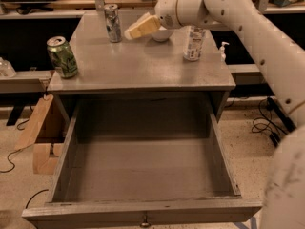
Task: Place redbull can into top drawer
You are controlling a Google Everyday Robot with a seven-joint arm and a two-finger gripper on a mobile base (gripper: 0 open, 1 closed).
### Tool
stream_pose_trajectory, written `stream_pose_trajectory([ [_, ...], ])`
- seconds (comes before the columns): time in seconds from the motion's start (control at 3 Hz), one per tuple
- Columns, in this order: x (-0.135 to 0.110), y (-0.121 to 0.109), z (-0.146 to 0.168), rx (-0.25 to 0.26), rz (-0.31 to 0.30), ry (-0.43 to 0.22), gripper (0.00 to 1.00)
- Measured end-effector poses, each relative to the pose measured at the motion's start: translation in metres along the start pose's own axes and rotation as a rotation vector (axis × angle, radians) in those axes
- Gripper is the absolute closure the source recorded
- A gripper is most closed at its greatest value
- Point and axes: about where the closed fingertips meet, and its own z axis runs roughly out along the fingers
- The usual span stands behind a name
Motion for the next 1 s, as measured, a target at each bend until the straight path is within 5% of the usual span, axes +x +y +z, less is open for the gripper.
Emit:
stream_pose_trajectory([
  [0.33, -0.007, -0.020, 0.043, 0.020, 0.035, -0.058, 0.00],
  [1.0, -0.004, -0.044, 0.097, 0.121, 0.163, -0.051, 0.00],
])
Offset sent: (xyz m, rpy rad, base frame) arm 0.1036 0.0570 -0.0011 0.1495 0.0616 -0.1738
